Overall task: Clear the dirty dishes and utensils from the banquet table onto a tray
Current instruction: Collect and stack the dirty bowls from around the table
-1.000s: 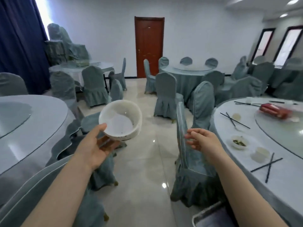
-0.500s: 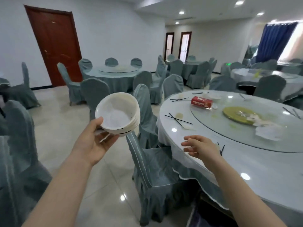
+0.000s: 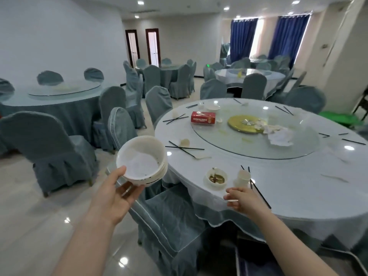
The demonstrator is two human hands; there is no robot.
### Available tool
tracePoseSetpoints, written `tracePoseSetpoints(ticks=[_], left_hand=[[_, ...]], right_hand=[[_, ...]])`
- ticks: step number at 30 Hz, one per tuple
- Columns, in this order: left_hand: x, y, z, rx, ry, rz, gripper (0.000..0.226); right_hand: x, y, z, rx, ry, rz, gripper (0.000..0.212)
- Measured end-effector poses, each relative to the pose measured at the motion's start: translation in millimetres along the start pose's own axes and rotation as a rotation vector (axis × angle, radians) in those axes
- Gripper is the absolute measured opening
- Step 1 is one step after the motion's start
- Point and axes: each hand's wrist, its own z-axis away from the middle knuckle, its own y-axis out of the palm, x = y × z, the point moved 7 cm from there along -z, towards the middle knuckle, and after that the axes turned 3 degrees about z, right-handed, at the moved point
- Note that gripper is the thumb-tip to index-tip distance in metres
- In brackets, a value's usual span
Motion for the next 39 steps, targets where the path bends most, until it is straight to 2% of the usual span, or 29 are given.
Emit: tracePoseSetpoints(ticks=[7, 12, 17, 20, 25, 31, 39], left_hand=[[-10.5, 8.5, -105.1, -0.045, -0.033, -0.048, 0.051], [-22.2, 12.6, -166.0, -0.070, -0.052, -0.081, 0.037], [-29.3, -2.2, -208.5, -0.114, -0.084, -0.041, 0.031], [-37.0, -12.2, -232.3, -0.119, -0.106, -0.027, 0.031], [-63.8, -33.1, -266.0, -0.102, -0.115, 0.038, 0.024], [-114.1, -73.3, -303.2, -0.028, -0.156, 0.028, 0.018], [-191.6, -138.7, -343.3, -0.058, -0.188, -0.051, 0.017]], right_hand=[[-57.5, 25.6, -121.4, -0.117, 0.284, -0.051, 0.020], [-72.7, 43.0, -187.3, -0.189, 0.431, -0.147, 0.039], [-70.8, 54.6, -219.1, -0.302, 0.477, -0.089, 0.031], [-48.7, 76.7, -228.5, -0.284, 0.406, -0.076, 0.028], [27.6, 144.0, -218.8, -0.193, 0.227, -0.093, 0.028], [134.4, 256.9, -185.2, -0.069, -0.060, -0.099, 0.029], [236.7, 421.2, -138.8, 0.081, -0.277, -0.016, 0.032]])
